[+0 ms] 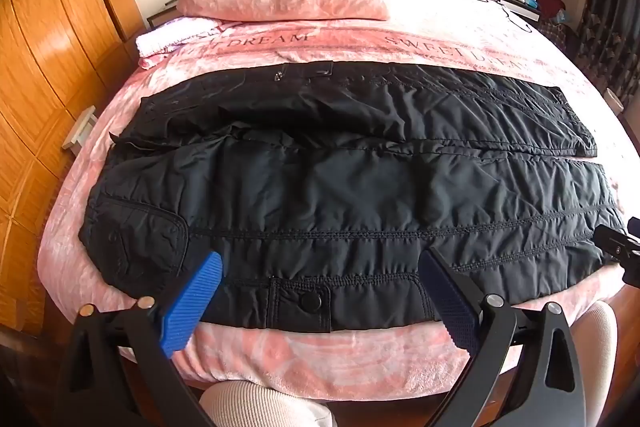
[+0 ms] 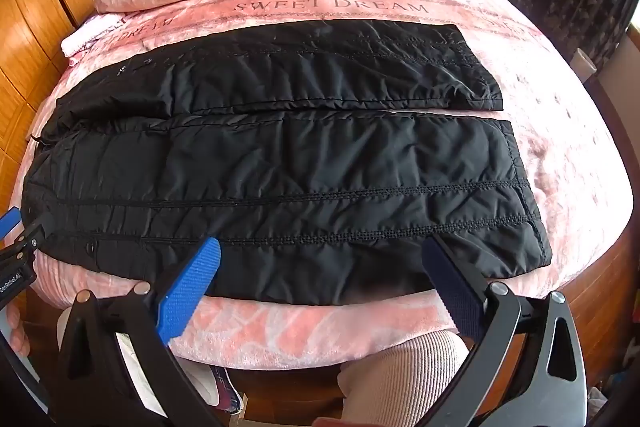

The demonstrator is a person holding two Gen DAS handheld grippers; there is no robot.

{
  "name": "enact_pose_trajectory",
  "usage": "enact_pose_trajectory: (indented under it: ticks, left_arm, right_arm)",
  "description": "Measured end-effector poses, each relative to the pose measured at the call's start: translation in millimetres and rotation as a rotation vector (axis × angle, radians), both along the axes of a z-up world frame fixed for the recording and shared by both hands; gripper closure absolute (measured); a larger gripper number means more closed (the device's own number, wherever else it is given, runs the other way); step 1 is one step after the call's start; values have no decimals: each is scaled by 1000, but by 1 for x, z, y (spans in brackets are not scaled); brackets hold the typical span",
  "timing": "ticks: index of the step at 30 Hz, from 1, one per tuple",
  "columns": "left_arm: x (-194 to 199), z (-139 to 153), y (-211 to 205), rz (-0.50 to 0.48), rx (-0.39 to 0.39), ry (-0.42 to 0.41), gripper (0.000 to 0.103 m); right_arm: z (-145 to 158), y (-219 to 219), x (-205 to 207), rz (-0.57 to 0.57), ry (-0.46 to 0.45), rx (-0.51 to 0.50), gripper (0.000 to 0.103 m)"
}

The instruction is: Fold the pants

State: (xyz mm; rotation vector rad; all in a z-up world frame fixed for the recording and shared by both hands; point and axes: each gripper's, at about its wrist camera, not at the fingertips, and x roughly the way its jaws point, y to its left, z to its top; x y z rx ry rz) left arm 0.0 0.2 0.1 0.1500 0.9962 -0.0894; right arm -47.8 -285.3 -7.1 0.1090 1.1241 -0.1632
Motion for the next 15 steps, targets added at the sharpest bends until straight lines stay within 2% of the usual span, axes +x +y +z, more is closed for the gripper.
enact_pose_trajectory:
  ticks: [15]
  left_arm:
    - [0, -3, -1, 0, 0, 3, 4]
  right_arm:
    - [-5, 1, 2, 0, 9, 7, 2]
